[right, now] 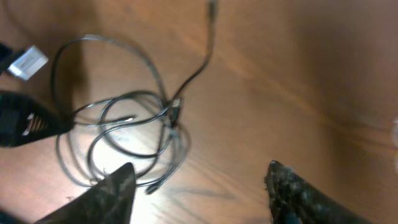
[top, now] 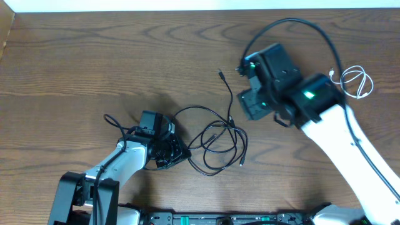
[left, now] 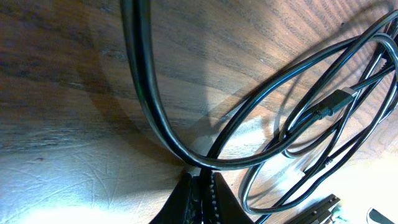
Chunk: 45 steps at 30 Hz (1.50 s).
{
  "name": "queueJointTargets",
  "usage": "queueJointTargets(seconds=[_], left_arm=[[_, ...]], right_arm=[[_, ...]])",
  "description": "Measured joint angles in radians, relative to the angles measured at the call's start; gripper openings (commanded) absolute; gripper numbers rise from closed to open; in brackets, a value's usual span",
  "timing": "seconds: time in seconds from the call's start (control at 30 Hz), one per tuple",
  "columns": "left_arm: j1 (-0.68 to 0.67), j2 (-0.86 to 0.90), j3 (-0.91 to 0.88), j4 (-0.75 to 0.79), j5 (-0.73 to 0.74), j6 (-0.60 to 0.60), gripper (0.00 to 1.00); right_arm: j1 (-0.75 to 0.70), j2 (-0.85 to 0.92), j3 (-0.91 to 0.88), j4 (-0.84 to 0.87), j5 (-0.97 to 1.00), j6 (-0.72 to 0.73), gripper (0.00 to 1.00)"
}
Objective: Untangle cables
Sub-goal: 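Bring the right gripper back left and lower it onto the black cables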
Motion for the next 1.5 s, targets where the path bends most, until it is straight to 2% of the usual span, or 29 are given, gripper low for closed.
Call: queueJointTargets(seconds=[0.3,0.37,0.43,0.47,0.9,1.1,1.5], left_arm=[[0.0,0.0,0.0,0.0,0.0,0.0,0.07],[0.0,0.0,0.0,0.0,0.0,0.0,0.07],[0.0,0.0,0.0,0.0,0.0,0.0,0.08],[0.0,0.0,0.0,0.0,0.0,0.0,0.08],[0.0,0.0,0.0,0.0,0.0,0.0,0.08],[0.0,0.0,0.0,0.0,0.0,0.0,0.08],[0.0,0.0,0.0,0.0,0.0,0.0,0.08]], right_arm=[[0.0,0.211,0.0,-0.029,-0.109,0.003,0.64],[0.0,0.249,0.0,-0.048,-0.11,0.003,0.58],[0.0,0.295,-0.001,-0.07,-0.095,0.006,0.45],[0.0,0.305,-0.001,-0.074,-0.088,0.007,0.43],[0.0,0.521,-0.002,-0.139,-0.005,0.011,0.4],[0.0,0.541,-0.002,-0.136,-0.004,0.011,0.32],[0.0,0.541,-0.113,-0.006,-0.005,0.029,0.34]])
